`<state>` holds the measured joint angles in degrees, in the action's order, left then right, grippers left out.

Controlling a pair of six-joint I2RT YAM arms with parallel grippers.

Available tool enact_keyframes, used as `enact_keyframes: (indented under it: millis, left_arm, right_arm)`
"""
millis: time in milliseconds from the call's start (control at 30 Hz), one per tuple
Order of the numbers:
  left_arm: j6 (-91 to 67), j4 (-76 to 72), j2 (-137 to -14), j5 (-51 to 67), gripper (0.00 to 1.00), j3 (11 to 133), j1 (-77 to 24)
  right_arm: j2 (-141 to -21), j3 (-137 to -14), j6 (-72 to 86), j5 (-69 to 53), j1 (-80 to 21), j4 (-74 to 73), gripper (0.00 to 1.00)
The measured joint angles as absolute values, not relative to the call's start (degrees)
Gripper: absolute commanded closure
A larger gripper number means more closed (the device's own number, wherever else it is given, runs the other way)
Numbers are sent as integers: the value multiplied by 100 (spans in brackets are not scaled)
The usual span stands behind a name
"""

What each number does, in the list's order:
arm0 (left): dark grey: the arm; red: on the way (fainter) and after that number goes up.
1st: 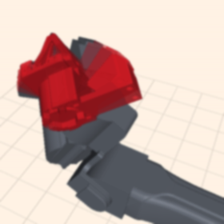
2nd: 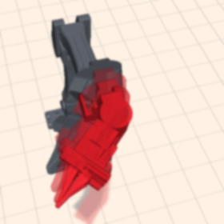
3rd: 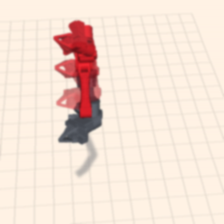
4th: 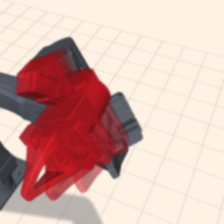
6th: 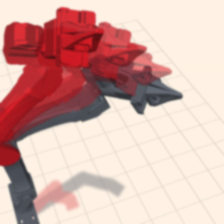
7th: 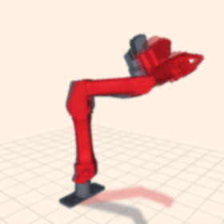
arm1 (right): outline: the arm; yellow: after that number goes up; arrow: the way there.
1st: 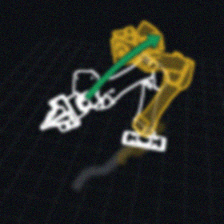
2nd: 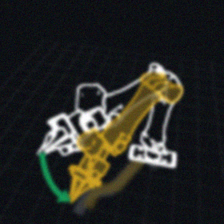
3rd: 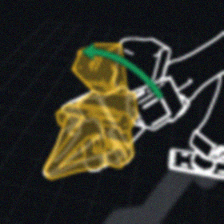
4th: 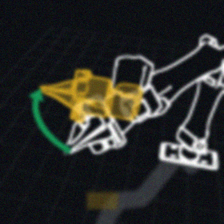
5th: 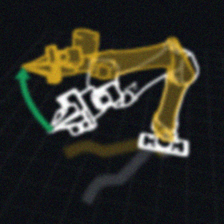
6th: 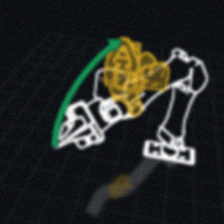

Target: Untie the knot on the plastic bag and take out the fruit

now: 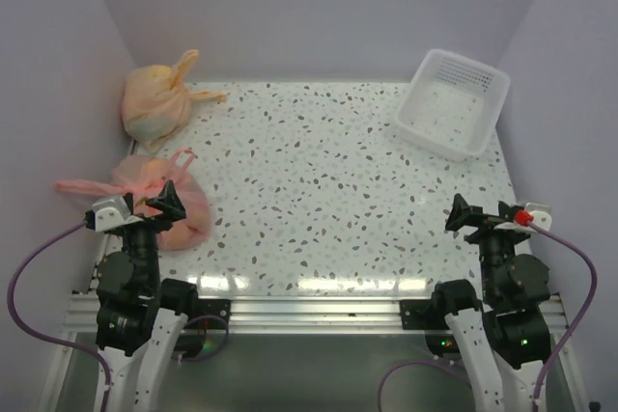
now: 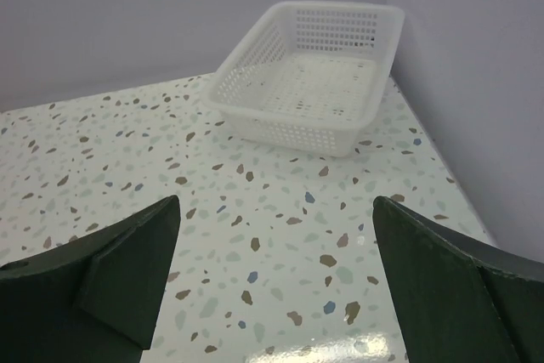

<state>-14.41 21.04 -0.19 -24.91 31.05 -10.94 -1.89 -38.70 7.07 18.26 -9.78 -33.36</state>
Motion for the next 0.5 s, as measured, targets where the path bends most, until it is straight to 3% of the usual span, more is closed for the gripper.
enact_keyframes:
  millis: [267,500]
  left_arm:
    - [-1612,2104,-414,-2460,0,3127,-1090]
    - [-2270,2001,-2062,-2436,0,3417,-1090]
  right_arm:
    - [-287,-3889,707,1793,-978,-3343,1]
    - [-659,-3931,735,1787,-978,-3400,1]
